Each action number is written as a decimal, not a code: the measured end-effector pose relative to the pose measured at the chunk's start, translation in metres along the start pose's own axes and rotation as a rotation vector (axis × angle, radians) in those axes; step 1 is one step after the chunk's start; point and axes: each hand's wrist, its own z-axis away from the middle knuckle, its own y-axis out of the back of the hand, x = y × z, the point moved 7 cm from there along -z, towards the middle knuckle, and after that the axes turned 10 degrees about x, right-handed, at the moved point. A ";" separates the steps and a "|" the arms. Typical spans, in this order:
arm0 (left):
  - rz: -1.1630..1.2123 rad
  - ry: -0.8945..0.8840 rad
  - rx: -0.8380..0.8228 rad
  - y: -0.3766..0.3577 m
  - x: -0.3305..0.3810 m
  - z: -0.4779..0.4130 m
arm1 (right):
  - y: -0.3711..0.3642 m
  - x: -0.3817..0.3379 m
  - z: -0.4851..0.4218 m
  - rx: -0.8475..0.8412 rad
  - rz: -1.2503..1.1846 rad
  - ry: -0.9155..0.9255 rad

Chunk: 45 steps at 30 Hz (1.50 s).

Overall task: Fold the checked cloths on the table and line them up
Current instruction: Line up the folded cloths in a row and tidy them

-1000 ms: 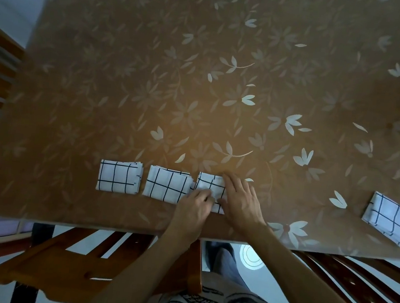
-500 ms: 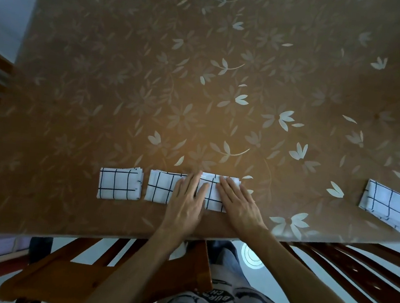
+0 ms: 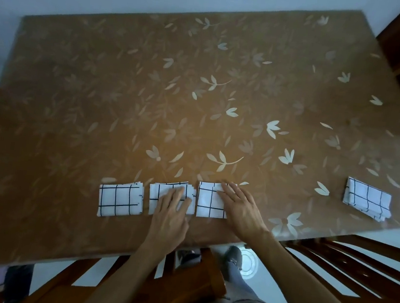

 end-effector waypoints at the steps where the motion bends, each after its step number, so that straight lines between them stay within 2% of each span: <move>1: 0.024 -0.025 0.007 0.002 0.007 -0.001 | 0.008 0.003 0.001 0.024 -0.034 -0.030; 6: 0.190 -0.043 -0.028 0.004 0.063 -0.021 | 0.040 0.038 0.016 0.044 -0.203 -0.206; 9: 0.298 -0.062 -0.074 -0.002 0.118 -0.044 | 0.051 0.075 0.038 0.024 -0.421 -0.430; 12: 0.348 -0.115 -0.125 -0.013 0.183 -0.065 | 0.067 0.126 0.067 0.131 -0.540 -0.644; 15: 0.364 -0.161 -0.171 -0.029 0.247 -0.083 | 0.089 0.185 0.100 0.249 -0.542 -0.772; 18: 0.397 -0.111 -0.257 -0.054 0.301 -0.101 | 0.103 0.255 0.130 0.342 -0.500 -0.889; 21: 0.405 -0.079 -0.307 -0.079 0.349 -0.114 | 0.107 0.321 0.161 0.388 -0.443 -1.026; 23: 0.386 -0.092 -0.331 -0.094 0.377 -0.122 | 0.103 0.355 0.175 0.347 -0.418 -1.067; 27: 0.309 -0.101 -0.395 -0.114 0.416 -0.135 | 0.080 0.395 0.187 0.193 -0.391 -1.080; 31: 0.248 -0.083 -0.457 -0.126 0.427 -0.138 | 0.069 0.406 0.183 0.202 -0.431 -1.093; 34: 0.266 -0.020 -0.440 -0.127 0.417 -0.132 | 0.068 0.397 0.167 0.191 -0.442 -1.010; 39: 0.187 0.119 -0.364 -0.108 0.368 -0.114 | 0.060 0.355 0.125 0.085 -0.419 -0.749; 45: 0.076 0.227 -0.293 -0.078 0.284 -0.089 | 0.040 0.250 0.069 0.054 -0.439 -0.326</move>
